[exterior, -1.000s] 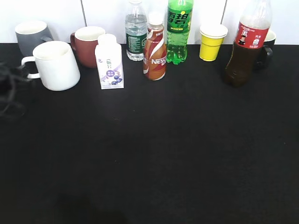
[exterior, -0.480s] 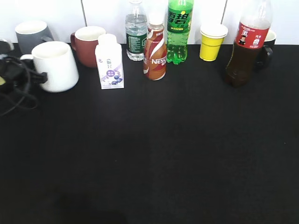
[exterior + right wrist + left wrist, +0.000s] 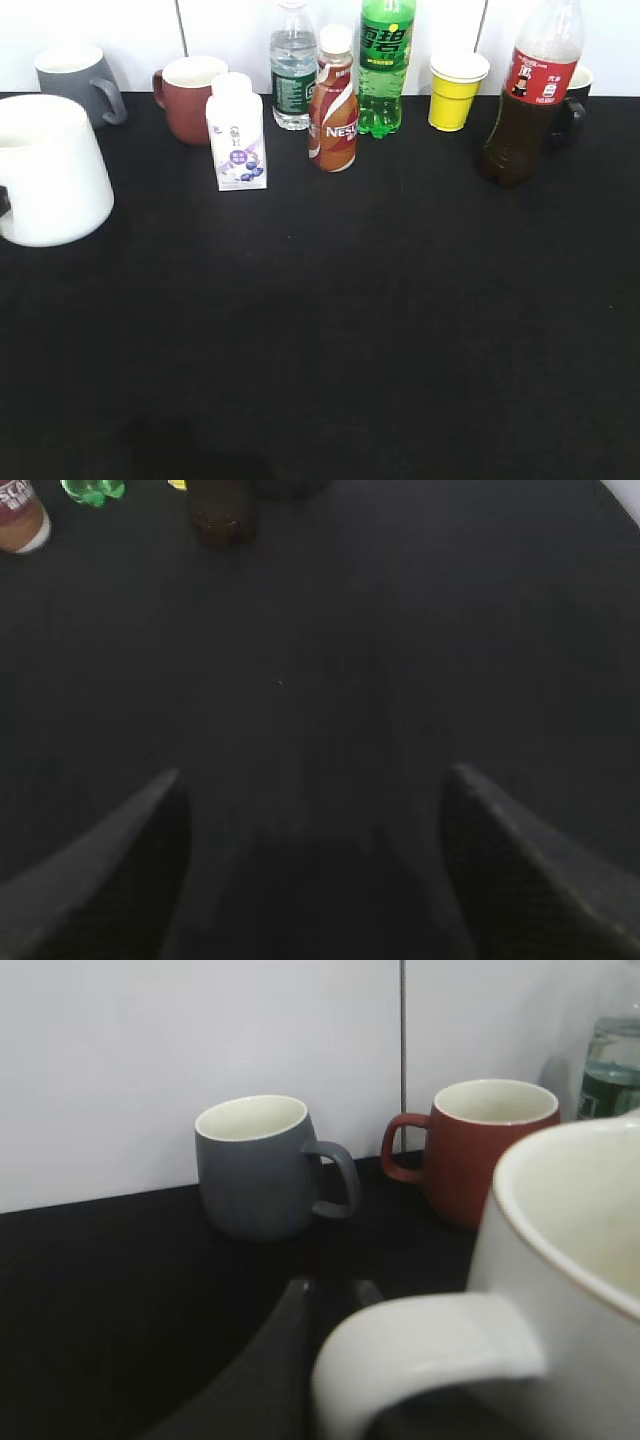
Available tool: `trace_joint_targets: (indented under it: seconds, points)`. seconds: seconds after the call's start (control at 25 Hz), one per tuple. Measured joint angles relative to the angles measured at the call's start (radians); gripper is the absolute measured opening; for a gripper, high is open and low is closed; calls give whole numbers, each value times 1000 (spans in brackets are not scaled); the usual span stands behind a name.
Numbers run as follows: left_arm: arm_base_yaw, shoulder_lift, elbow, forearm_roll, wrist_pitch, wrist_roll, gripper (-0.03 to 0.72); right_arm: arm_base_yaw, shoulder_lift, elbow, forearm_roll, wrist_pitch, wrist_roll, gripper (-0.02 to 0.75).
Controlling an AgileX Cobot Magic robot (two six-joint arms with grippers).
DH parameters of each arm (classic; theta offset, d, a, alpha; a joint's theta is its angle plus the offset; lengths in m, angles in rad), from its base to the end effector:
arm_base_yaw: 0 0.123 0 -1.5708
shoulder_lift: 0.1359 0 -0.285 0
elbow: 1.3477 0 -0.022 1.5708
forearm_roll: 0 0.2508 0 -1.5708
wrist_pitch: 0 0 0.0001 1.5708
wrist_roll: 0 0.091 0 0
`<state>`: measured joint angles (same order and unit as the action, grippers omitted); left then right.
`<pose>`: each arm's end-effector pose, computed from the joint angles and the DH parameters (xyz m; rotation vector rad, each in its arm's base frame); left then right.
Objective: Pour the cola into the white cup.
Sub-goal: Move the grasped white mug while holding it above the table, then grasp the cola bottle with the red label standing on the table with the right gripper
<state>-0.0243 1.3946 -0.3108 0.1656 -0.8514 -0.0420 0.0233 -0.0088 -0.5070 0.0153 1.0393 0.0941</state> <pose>0.2321 -0.0169 0.1954 0.1709 1.7137 -0.0750 -0.0062 0.0011 0.2809 0.0704 2.0070 0.0932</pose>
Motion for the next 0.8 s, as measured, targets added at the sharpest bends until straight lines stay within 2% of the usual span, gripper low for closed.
trace_joint_targets:
  seconds: [0.08, 0.16, 0.24, 0.32, 0.44, 0.52, 0.6, 0.68, 0.76, 0.8]
  points:
    - [0, -1, 1, 26, 0, -15, 63, 0, 0, -15, 12, -134, 0, 586]
    - [0, -1, 1, 55, 1, -27, 63, 0, 51, 38, 12, -434, 0, 587]
    - [0, -1, 1, 59, 1, -31, 63, 0, 170, 159, 12, -776, 0, 587]
    - [0, -1, 1, 61, 1, -31, 63, 0, 360, 246, 18, -1084, 0, 587]
    - [0, -1, 1, 61, 1, -32, 63, 0, 719, 261, -2, -1428, 1, 587]
    - [0, -1, 1, 61, 1, -32, 62, -1, 981, 261, -113, -1666, 1, 587]
    - [0, -1, 2, 61, 1, -32, 62, 3, 1198, 231, -180, -1822, 1, 587]
    - [0, -1, 2, 62, 1, -32, 62, 57, 1383, 177, -174, -1896, 0, 587]
    - [0, -1, 2, 62, 1, -32, 62, 139, 1531, 104, -48, -1943, -36, 587]
    - [0, -1, 2, 63, 1, -32, 62, 150, 1609, 77, -15, -2017, -45, 592]
